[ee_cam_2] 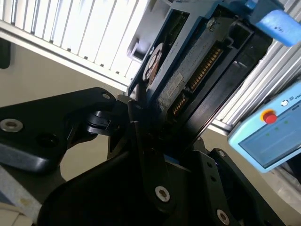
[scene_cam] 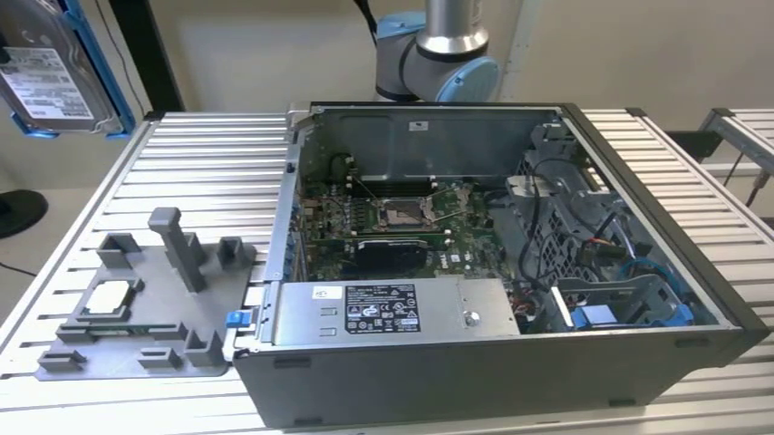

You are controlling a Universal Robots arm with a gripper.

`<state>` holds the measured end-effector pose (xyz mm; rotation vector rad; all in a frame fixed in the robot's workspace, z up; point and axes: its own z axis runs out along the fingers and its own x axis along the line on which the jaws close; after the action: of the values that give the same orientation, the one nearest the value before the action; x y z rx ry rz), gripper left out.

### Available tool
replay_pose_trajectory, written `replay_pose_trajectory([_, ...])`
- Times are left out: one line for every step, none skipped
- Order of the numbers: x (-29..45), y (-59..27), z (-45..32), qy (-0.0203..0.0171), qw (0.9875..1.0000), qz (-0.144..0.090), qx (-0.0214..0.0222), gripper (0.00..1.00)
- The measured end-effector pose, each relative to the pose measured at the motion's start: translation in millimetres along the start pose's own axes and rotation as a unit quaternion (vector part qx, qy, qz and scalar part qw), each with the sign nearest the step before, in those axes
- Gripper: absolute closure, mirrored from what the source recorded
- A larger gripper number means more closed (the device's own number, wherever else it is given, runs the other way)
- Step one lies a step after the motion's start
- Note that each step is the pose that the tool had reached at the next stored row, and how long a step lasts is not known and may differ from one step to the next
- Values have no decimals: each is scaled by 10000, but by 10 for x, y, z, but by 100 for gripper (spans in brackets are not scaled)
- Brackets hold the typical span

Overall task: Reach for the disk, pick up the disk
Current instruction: 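Pick up the disk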

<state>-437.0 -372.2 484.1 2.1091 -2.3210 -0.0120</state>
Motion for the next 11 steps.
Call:
replay_pose_trajectory([0,0,-15,0,10000,0,0,100])
replay_pose_trajectory([0,0,-30,0,10000,0,0,100])
replay_pose_trajectory([0,0,-45,0,10000,0,-1,100])
replay_pose_trajectory([0,0,-59,1,10000,0,-1,100])
replay_pose_trajectory([0,0,-68,1,10000,0,-1,100])
replay_pose_trajectory([0,0,-75,0,10000,0,-1,100])
replay_pose_trajectory([0,0,-83,0,10000,0,-1,100])
replay_pose_trajectory([0,1,-87,0,10000,0,0,100])
replay_pose_trajectory([0,0,-87,0,10000,-1,0,100])
replay_pose_trajectory([0,0,-87,0,10000,0,0,100])
replay_pose_trajectory([0,1,-88,0,10000,0,0,100])
